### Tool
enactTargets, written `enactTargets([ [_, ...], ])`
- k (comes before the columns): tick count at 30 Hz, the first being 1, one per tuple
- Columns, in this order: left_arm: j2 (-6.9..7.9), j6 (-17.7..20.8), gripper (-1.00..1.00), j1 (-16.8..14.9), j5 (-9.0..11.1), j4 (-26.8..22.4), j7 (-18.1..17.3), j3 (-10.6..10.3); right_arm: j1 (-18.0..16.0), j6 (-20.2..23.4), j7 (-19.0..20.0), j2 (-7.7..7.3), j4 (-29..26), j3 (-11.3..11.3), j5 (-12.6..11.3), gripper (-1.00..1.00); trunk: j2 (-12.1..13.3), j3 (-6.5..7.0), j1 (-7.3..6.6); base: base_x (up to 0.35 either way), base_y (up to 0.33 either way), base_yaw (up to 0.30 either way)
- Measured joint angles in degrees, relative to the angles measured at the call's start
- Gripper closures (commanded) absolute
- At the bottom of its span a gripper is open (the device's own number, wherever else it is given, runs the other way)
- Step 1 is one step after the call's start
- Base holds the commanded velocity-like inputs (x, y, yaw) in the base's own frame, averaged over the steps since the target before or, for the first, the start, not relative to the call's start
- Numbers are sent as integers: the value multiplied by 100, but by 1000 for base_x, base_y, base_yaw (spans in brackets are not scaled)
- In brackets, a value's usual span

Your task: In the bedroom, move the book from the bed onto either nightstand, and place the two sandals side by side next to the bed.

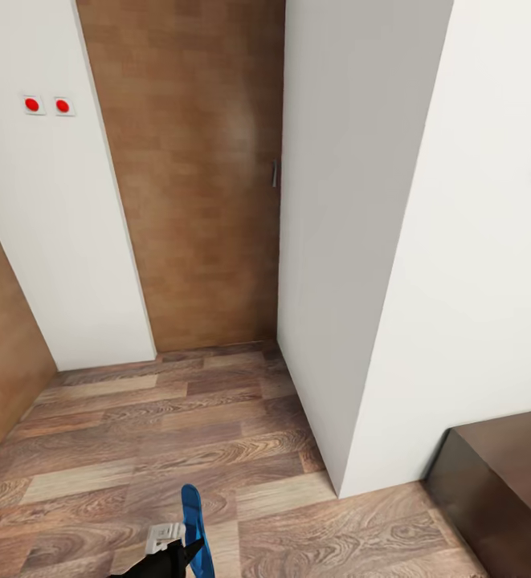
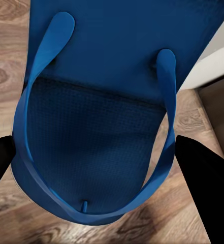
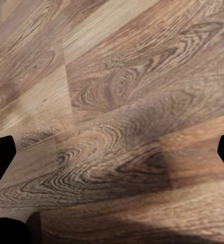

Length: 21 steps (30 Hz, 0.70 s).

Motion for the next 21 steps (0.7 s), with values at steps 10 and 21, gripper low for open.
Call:
enactTargets([
  [10, 1, -12, 100, 0, -24, 187, 35, -11, 0, -1, -15, 0, 4, 1, 0, -100, 0, 0, 0, 0, 0, -147],
  [21, 12, -235, 100, 0, -303, 238, 340, -461, 0, 6, -17, 0, 2, -18, -2, -100, 0, 0, 0, 0, 0, -148],
])
